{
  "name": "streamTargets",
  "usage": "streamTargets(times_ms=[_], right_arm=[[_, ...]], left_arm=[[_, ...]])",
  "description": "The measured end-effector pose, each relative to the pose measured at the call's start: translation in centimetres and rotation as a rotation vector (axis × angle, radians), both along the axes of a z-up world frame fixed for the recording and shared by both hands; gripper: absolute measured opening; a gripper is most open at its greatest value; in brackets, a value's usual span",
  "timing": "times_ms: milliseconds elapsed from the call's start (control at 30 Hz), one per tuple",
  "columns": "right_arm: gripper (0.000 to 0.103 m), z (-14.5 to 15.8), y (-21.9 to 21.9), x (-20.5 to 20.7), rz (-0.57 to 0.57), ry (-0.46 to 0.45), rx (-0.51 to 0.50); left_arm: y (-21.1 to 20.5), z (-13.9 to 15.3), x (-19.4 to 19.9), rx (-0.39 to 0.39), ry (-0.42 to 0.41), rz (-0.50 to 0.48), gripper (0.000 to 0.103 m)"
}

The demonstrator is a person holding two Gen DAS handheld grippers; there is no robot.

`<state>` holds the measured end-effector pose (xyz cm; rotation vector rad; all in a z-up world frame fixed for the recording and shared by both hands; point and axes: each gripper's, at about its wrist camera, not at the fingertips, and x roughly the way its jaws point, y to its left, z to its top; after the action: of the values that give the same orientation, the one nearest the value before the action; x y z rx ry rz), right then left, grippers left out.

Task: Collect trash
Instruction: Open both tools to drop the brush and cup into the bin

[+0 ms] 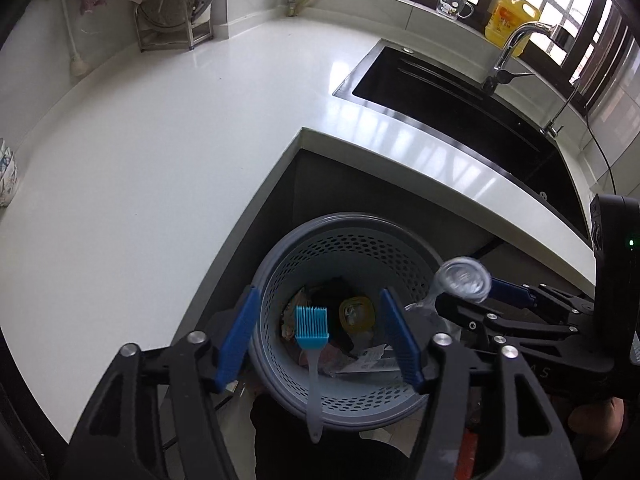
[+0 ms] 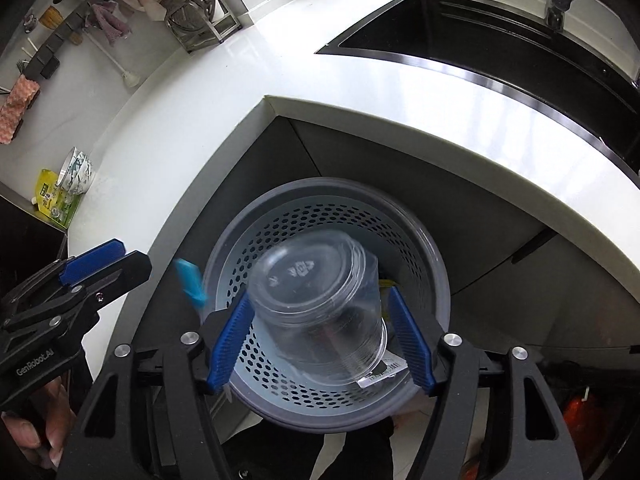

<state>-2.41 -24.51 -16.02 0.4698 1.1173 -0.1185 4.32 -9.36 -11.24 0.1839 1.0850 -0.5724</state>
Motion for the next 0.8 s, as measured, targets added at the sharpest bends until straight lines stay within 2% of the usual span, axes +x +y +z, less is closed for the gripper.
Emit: streamTargets(times_ms=[67,433,533,800], right_arm=[[0.072,0.3,-0.2,-0.3,-0.007,-0.005,0.004],[0.072,1.7,-0.7,-2.1,-0.016,-0.033,0.004],[0.072,2.1,-0.6,-2.6,-0.018,-0.034,-0.001],[0.072,2.7,-0.3,-4.0,-0.022,-0.027,0.006]], left_arm=[[0.3,0.4,0.0,0.002,-0.004,0.013,0.070],[1.6,2.3,-0.7,0.011,-0.030,0.071,0.071],[1.6,2.7,-1.1,0.023,-0.041,0.081,0.079],[1.9,4.2,-2.0,0.034,-0.067,0.092,0.080]])
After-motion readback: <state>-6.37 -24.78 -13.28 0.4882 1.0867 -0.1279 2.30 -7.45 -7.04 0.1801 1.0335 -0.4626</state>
